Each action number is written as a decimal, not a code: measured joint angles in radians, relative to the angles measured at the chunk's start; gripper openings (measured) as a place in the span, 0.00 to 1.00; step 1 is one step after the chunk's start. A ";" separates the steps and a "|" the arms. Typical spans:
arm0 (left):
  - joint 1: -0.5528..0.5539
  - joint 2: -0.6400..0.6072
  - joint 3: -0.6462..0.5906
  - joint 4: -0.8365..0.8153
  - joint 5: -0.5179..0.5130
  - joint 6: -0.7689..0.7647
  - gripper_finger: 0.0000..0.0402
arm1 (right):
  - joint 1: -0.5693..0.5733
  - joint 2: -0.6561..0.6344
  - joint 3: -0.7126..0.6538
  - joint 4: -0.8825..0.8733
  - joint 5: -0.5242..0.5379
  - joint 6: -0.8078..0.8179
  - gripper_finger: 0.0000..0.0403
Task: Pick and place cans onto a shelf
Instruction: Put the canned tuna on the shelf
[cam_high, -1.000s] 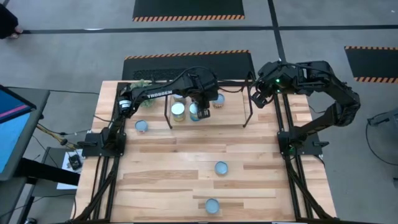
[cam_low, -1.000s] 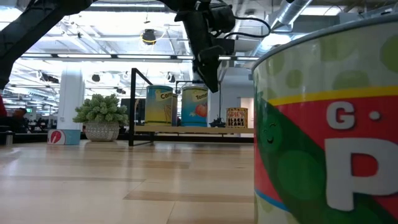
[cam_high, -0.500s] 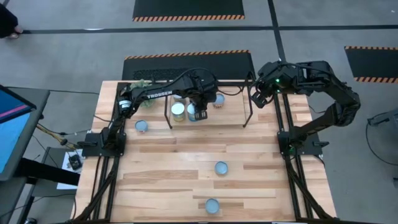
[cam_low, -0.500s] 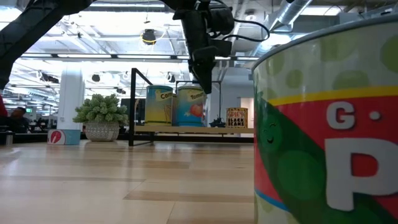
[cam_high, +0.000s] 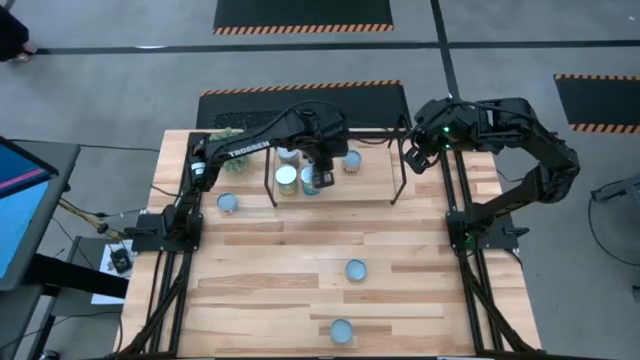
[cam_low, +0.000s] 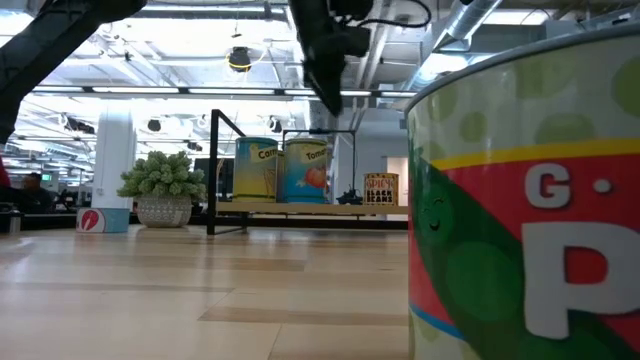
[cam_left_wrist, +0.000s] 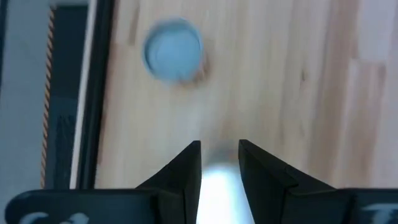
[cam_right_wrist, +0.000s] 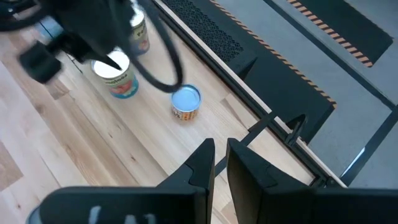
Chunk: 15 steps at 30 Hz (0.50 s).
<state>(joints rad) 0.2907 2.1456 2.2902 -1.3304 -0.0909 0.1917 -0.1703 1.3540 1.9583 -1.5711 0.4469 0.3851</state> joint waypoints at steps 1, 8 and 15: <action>0.000 0.000 0.019 -0.062 0.000 -0.012 0.24 | 0.000 0.000 0.000 0.000 0.000 0.000 0.16; 0.001 -0.067 -0.071 -0.245 0.028 -0.101 0.24 | 0.000 0.000 0.000 0.000 -0.002 0.000 0.16; -0.028 -0.365 -0.461 -0.210 0.029 -0.215 0.24 | 0.000 0.000 -0.001 0.000 -0.005 0.000 0.16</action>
<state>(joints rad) 0.2631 1.7803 1.8297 -1.5400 -0.0621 -0.0236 -0.1699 1.3544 1.9575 -1.5711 0.4419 0.3851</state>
